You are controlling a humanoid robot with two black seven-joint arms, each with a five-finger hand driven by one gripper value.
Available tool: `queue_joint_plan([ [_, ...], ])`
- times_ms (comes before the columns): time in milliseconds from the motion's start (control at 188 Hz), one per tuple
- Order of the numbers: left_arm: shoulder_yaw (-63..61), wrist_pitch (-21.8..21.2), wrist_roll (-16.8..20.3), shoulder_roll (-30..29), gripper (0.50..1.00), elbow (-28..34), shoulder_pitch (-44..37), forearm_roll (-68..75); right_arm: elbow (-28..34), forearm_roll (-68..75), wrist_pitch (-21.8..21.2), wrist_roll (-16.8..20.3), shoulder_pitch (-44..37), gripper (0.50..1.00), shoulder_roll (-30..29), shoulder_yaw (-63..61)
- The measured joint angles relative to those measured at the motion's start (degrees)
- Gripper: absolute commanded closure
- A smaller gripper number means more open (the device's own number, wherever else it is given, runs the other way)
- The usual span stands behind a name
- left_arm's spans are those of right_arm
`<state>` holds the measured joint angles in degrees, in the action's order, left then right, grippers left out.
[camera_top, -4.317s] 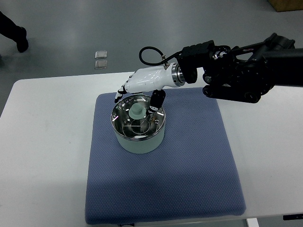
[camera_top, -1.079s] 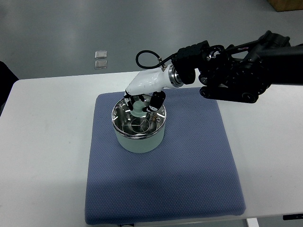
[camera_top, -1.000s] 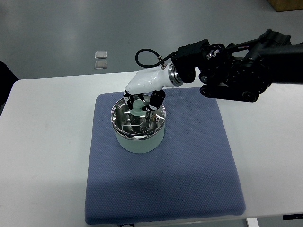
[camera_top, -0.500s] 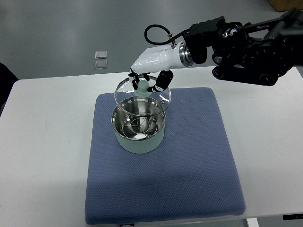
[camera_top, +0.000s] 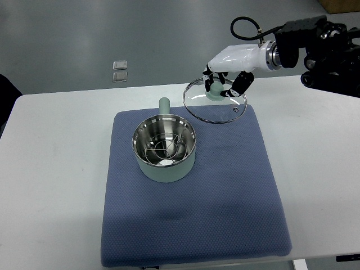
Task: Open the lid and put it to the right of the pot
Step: 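Lower the lid onto the mat beside the pot, nearer the right hand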
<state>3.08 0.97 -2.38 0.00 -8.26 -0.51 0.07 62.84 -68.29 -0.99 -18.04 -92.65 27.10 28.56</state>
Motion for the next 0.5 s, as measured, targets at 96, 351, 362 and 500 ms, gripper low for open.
queue_joint_plan([
  [96,0.0,0.0,0.0,0.0,0.5,0.0,0.0,0.0,-0.4,-1.3,0.4,0.0,3.0,1.0,0.6,0.0],
  [351,0.0,0.0,0.0,0.0,0.5,0.0,0.0,0.0,-2.3,-2.5,2.6,0.1,9.8,1.0,0.1,-0.1],
  [362,0.0,0.0,0.0,0.0,0.5,0.0,0.0,0.0,-2.4,-2.5,2.6,0.1,10.0,1.0,0.1,-0.1],
  [500,0.0,0.0,0.0,0.0,0.5,0.0,0.0,0.0,-3.8,-2.8,2.9,0.2,12.3,1.0,-0.7,-0.2],
])
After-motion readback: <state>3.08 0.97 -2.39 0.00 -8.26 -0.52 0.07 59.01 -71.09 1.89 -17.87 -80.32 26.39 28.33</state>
